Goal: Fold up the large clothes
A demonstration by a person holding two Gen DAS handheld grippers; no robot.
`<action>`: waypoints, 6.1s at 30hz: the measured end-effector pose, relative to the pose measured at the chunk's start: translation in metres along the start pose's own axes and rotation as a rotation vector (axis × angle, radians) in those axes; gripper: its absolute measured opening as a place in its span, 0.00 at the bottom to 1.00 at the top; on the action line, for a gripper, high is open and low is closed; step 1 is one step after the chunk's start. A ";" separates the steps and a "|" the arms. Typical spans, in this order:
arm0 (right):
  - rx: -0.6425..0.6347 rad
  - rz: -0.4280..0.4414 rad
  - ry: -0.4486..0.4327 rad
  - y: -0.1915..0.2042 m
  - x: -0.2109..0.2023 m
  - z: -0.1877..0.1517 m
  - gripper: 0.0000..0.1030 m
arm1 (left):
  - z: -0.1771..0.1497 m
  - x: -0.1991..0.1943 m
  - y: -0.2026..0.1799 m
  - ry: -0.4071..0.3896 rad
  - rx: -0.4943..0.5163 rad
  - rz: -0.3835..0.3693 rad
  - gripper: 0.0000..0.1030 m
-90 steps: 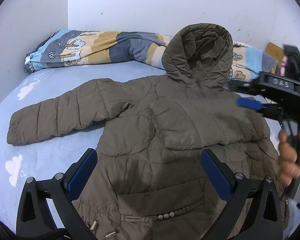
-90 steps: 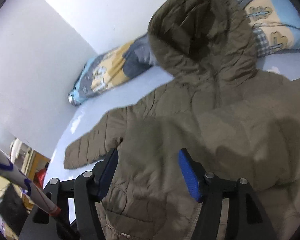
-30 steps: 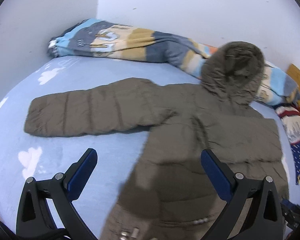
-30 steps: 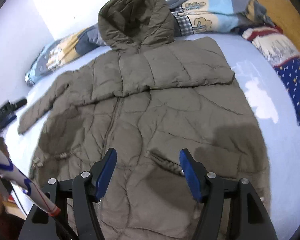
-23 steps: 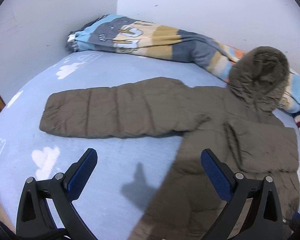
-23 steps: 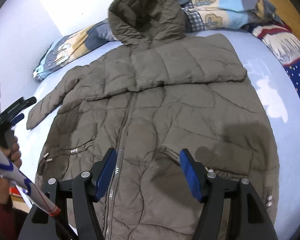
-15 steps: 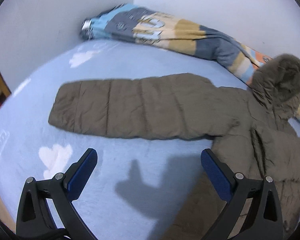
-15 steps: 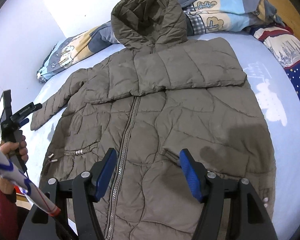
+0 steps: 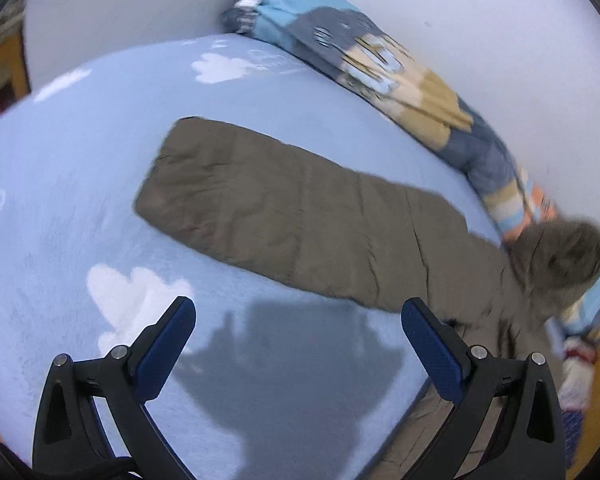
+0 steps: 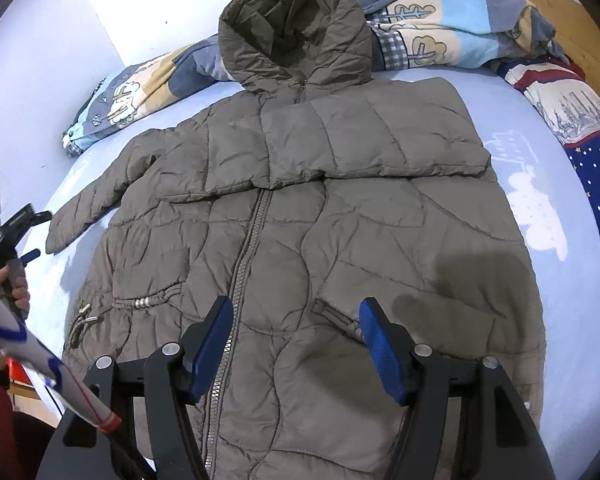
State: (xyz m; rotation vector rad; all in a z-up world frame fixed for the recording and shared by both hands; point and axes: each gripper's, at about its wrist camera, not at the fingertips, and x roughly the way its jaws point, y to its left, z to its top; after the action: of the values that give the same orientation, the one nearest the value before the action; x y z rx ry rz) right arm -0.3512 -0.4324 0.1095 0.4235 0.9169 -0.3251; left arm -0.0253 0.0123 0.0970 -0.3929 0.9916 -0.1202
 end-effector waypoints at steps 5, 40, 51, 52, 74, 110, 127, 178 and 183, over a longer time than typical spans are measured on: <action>0.012 0.001 0.010 -0.002 0.004 0.000 0.68 | 0.014 -0.001 0.063 -0.001 -0.221 -0.098 0.90; 0.228 -0.036 -0.065 -0.057 -0.009 0.011 0.68 | 0.056 0.015 0.026 -0.260 -0.247 -0.216 0.15; 0.293 -0.047 -0.124 -0.077 -0.031 0.016 0.68 | 0.022 -0.079 -0.155 -0.362 0.245 -0.355 0.15; 0.291 -0.051 -0.131 -0.078 -0.033 0.016 0.68 | 0.014 -0.082 -0.167 -0.354 0.268 -0.373 0.15; 0.464 -0.034 -0.220 -0.136 -0.064 0.015 0.68 | -0.173 -0.069 -0.404 -0.066 0.719 -0.437 0.15; 0.600 0.043 -0.267 -0.175 -0.087 0.013 0.68 | -0.293 -0.026 -0.475 0.054 0.940 -0.347 0.68; 0.608 0.056 -0.232 -0.175 -0.074 0.014 0.68 | -0.155 0.068 -0.339 0.051 0.637 0.032 0.71; 0.097 -0.051 -0.078 -0.042 0.021 0.049 0.34 | -0.176 -0.053 -0.246 -0.095 0.804 -0.143 0.72; 0.064 -0.071 -0.095 -0.031 0.049 0.110 0.34 | -0.169 -0.053 -0.244 -0.102 0.789 -0.154 0.72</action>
State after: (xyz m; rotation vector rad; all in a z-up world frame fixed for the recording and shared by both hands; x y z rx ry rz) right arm -0.2611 -0.5169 0.1214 0.4313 0.8319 -0.4364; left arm -0.1762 -0.2442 0.1487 0.2492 0.7410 -0.6017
